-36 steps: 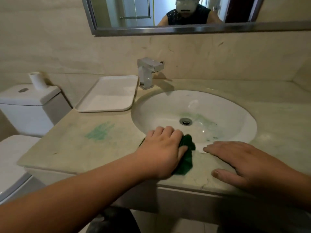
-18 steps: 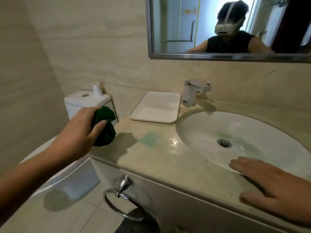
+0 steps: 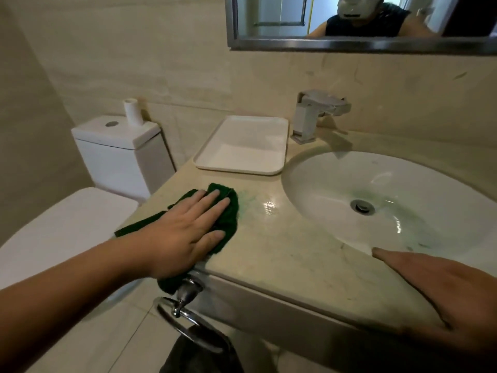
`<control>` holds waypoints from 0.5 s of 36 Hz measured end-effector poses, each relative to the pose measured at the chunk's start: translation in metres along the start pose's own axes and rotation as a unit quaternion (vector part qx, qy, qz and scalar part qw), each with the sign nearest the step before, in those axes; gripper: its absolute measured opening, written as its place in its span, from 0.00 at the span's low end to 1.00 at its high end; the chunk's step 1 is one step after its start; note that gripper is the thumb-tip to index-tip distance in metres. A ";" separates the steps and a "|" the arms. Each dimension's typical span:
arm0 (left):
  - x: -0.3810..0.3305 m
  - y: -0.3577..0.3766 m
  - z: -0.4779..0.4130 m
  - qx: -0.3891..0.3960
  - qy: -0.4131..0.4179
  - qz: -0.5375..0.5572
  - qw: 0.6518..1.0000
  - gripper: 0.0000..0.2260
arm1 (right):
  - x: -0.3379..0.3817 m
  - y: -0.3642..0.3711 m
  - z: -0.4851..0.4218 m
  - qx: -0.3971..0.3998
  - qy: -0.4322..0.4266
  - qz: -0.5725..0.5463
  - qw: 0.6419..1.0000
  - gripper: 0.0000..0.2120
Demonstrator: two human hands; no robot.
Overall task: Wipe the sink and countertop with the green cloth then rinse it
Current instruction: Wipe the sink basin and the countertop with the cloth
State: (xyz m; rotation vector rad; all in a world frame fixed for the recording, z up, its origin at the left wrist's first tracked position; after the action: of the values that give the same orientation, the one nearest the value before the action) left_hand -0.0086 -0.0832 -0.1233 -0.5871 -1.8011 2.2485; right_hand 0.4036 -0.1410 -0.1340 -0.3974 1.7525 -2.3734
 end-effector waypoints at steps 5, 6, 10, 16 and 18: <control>-0.089 0.000 -0.053 -0.005 0.078 -0.038 0.996 0.31 | 0.011 -0.009 0.005 -0.006 -0.021 0.009 1.000 0.47; -0.108 0.002 -0.063 -0.022 0.104 -0.046 0.993 0.30 | 0.015 -0.011 0.006 0.002 -0.018 0.005 1.000 0.48; -0.185 0.005 -0.093 -0.101 0.186 0.007 0.977 0.17 | 0.019 -0.017 0.004 0.000 -0.029 0.024 0.999 0.53; -0.178 -0.046 -0.085 -0.244 0.147 0.293 0.913 0.10 | 0.018 -0.017 0.013 0.019 -0.007 0.024 1.000 0.51; -0.146 -0.071 -0.061 -0.313 0.142 0.306 0.888 0.12 | 0.019 -0.018 0.013 0.036 0.000 0.022 0.999 0.49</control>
State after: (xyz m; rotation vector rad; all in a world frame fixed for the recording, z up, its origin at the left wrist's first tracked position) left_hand 0.1422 -0.0701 -0.0387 -1.7104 -2.3990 1.6595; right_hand 0.3903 -0.1523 -0.1108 -0.3445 1.6532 -2.3976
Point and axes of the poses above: each hand's wrist, its own z-axis away from the middle knuckle, its own y-axis out of the palm, x = y × z, the point moved 5 cm from there along -z, towards the middle knuckle, and after that the axes turned 2 degrees about y, right-handed, at the moved point
